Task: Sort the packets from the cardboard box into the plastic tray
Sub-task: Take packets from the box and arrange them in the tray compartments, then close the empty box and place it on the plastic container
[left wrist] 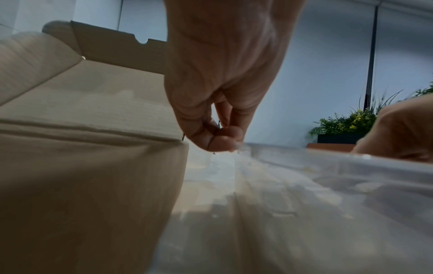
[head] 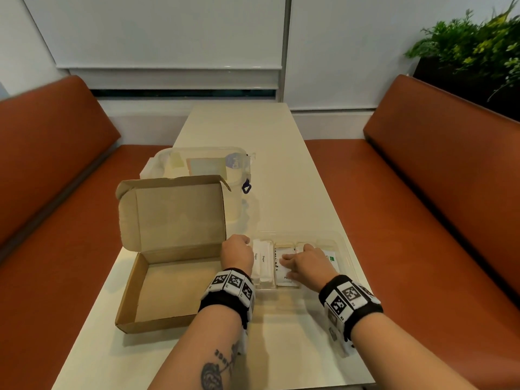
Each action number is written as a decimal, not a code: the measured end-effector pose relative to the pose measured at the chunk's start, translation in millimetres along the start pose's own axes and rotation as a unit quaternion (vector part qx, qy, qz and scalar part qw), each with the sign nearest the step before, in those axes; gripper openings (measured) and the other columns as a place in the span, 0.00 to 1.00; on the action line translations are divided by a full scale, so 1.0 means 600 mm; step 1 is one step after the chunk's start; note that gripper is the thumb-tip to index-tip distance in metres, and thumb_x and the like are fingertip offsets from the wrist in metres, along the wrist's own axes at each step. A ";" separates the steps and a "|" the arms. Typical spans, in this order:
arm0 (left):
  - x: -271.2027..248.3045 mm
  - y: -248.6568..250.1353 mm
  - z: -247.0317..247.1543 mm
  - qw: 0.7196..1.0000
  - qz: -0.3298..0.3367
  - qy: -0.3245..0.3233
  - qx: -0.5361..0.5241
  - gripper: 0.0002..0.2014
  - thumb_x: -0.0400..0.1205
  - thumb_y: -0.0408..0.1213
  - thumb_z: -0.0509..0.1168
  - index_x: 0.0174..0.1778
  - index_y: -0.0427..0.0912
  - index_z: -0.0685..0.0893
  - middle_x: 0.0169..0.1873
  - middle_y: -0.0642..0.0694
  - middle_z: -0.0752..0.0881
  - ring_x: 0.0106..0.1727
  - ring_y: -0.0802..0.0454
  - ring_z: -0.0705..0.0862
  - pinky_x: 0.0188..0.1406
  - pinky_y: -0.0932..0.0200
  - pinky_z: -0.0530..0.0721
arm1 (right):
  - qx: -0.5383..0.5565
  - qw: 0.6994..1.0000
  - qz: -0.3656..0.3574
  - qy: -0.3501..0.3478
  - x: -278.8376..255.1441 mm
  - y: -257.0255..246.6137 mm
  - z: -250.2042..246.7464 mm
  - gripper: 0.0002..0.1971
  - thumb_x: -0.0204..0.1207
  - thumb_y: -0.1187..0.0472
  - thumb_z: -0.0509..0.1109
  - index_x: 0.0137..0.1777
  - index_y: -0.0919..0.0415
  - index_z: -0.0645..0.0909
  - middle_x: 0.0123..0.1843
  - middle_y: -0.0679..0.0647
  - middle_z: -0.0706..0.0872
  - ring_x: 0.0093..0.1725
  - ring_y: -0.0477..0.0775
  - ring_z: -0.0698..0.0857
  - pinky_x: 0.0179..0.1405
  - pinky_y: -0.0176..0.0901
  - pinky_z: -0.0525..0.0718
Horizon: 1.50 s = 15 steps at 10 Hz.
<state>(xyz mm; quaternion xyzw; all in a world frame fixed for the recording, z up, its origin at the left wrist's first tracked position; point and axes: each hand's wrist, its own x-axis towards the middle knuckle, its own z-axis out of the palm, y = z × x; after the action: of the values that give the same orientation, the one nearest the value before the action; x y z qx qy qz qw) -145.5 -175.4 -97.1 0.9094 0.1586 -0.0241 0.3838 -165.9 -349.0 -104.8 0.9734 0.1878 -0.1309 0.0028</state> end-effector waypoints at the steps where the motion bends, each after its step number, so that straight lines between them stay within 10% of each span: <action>1: 0.000 0.000 0.000 1.000 0.000 0.003 0.001 0.17 0.83 0.25 0.57 0.66 0.37 0.83 0.64 0.37 0.84 0.66 0.42 0.81 0.64 0.55 0.77 | 0.075 0.997 0.021 0.017 0.000 0.002 -0.010 0.21 0.81 0.49 0.65 0.74 0.44 0.73 0.76 0.37 0.72 0.64 0.52 0.72 0.62 0.43 0.71; 4: -0.004 0.001 0.001 1.000 -0.006 0.001 0.001 0.18 0.83 0.24 0.57 0.67 0.37 0.82 0.65 0.36 0.83 0.66 0.41 0.81 0.63 0.56 0.78 | 0.169 0.984 0.049 0.028 -0.006 0.017 -0.001 0.19 0.77 0.52 0.70 0.69 0.45 0.79 0.73 0.40 0.77 0.72 0.50 0.73 0.74 0.47 0.69; 5: -0.004 0.001 0.000 1.000 -0.005 -0.001 0.003 0.18 0.83 0.25 0.57 0.66 0.37 0.82 0.64 0.36 0.83 0.66 0.42 0.81 0.63 0.56 0.78 | 0.252 0.950 0.096 0.158 -0.013 0.035 -0.006 0.17 0.80 0.52 0.67 0.68 0.47 0.79 0.72 0.44 0.79 0.73 0.49 0.74 0.77 0.49 0.66; 6: -0.003 0.003 -0.001 1.000 -0.002 0.001 0.008 0.17 0.83 0.25 0.58 0.66 0.37 0.83 0.64 0.36 0.83 0.66 0.41 0.81 0.63 0.54 0.78 | 0.188 0.931 0.199 0.241 -0.021 0.068 -0.015 0.20 0.82 0.61 0.62 0.74 0.51 0.74 0.78 0.53 0.70 0.69 0.53 0.77 0.70 0.46 0.76; 7: -0.001 0.004 -0.001 1.000 -0.002 -0.006 0.012 0.18 0.82 0.25 0.58 0.66 0.36 0.83 0.64 0.35 0.83 0.66 0.40 0.81 0.64 0.54 0.79 | 0.154 0.920 0.319 0.167 -0.029 0.088 -0.020 0.26 0.80 0.70 0.58 0.78 0.55 0.66 0.76 0.61 0.66 0.59 0.58 0.82 0.55 0.50 0.86; 12: -0.002 0.015 0.002 0.999 0.003 -0.012 0.033 0.19 0.82 0.25 0.58 0.67 0.37 0.82 0.64 0.36 0.83 0.66 0.40 0.81 0.60 0.56 0.79 | 0.140 0.933 0.316 0.098 -0.025 0.116 -0.009 0.37 0.76 0.77 0.53 0.83 0.51 0.54 0.67 0.62 0.79 0.59 0.59 0.84 0.53 0.49 0.85; 14: -0.015 0.008 -0.009 0.999 0.030 0.011 0.032 0.17 0.84 0.39 0.62 0.68 0.38 0.81 0.63 0.39 0.84 0.65 0.42 0.81 0.59 0.55 0.79 | 0.165 0.914 0.317 0.193 -0.023 0.065 -0.040 0.21 0.82 0.67 0.56 0.75 0.61 0.68 0.70 0.61 0.72 0.61 0.60 0.80 0.57 0.49 0.83; 15: -0.023 0.013 -0.036 0.996 0.070 0.051 -0.023 0.15 0.85 0.45 0.59 0.52 0.39 0.86 0.46 0.42 0.88 0.47 0.45 0.85 0.43 0.59 0.79 | 0.240 0.900 0.245 0.270 0.000 0.008 -0.075 0.17 0.84 0.64 0.56 0.70 0.62 0.75 0.68 0.60 0.77 0.63 0.59 0.80 0.60 0.47 0.77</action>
<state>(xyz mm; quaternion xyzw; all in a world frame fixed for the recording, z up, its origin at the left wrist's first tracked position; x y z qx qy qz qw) -157.9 -168.9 -74.3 0.9091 0.1148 0.0530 0.3970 -152.7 -351.0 -61.7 0.9578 -0.0999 0.1012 -0.2497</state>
